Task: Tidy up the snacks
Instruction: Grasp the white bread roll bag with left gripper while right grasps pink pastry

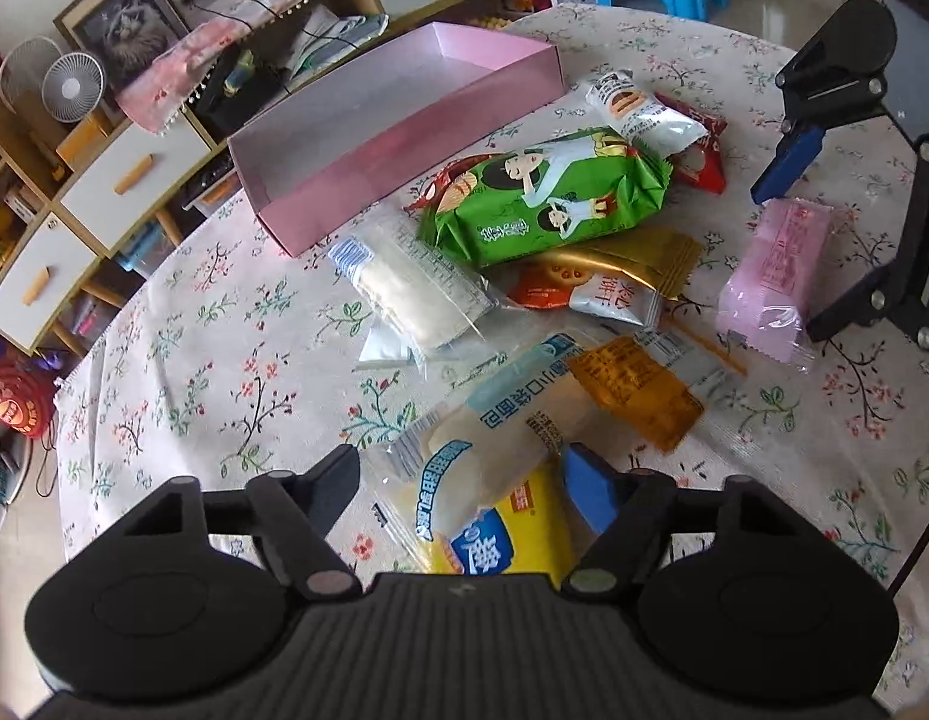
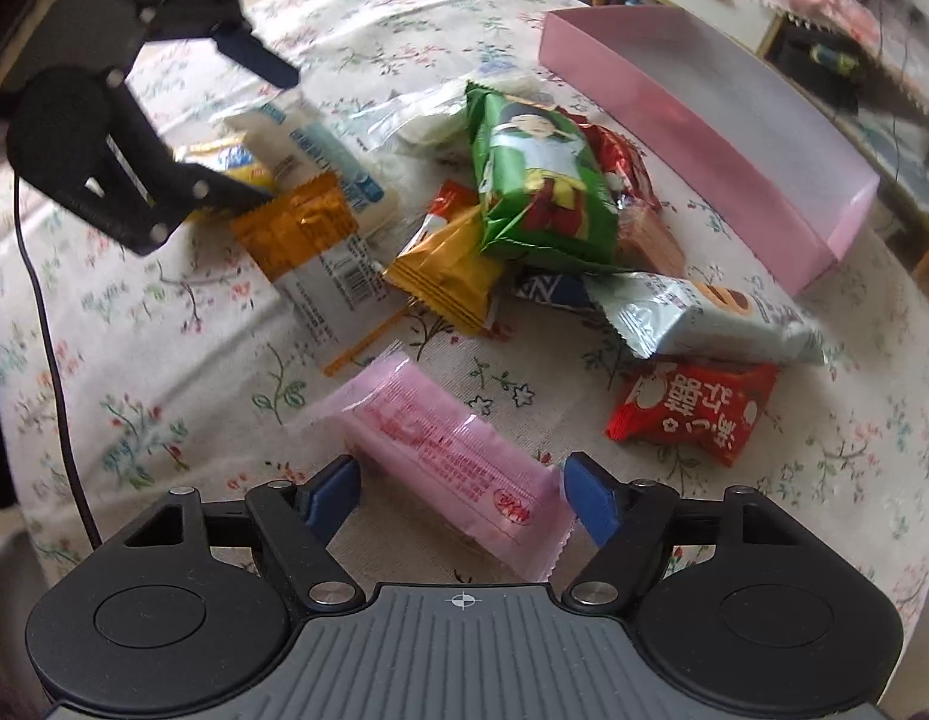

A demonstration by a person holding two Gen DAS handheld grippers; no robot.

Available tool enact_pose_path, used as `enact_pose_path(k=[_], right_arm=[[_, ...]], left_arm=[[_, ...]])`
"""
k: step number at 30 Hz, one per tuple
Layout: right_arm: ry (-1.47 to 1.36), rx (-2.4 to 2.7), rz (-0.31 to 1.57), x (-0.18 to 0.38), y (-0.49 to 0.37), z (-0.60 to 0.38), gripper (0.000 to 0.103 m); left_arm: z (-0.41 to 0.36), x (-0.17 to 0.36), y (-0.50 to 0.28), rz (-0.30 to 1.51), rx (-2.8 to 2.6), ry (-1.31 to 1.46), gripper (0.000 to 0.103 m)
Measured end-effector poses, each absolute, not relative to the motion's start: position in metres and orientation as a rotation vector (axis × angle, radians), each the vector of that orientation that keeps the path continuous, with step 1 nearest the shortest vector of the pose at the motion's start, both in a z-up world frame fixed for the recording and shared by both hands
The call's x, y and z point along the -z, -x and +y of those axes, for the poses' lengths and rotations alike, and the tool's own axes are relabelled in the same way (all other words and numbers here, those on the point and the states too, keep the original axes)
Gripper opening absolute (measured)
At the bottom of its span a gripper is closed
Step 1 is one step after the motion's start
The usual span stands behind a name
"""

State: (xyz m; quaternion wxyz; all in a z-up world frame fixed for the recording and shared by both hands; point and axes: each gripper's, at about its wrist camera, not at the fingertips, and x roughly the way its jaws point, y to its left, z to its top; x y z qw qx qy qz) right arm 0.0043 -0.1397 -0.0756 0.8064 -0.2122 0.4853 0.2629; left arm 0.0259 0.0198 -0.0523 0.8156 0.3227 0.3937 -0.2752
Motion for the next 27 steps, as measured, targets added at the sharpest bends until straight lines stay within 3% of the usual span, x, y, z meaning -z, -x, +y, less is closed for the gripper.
enact_pose_path(k=[2, 5, 8, 13, 27], right_arm=[[0.441, -0.564, 1.026, 0.076, -0.005, -0.14, 0.074], [0.414, -0.559, 1.02, 0.074, -0.009, -0.14, 0.064], [0.399, -0.557, 1.019, 0.071, -0.01, -0.139, 0.058], [0.349, -0.567, 1.016, 0.064, -0.011, -0.14, 0.052], [0.061, -0.549, 1.04, 0.042, -0.012, -0.161, 0.05]], left_arm=[[0.019, 0.052, -0.026, 0.838, 0.592, -0.684, 0.064], [0.02, 0.049, -0.024, 0.841, 0.612, -0.668, 0.052], [0.018, 0.046, -0.021, 0.823, 0.616, -0.671, 0.048], [0.018, 0.04, -0.018, 0.804, 0.613, -0.667, 0.044], [0.024, 0.017, -0.019, 0.828, 0.557, -0.553, 0.04]])
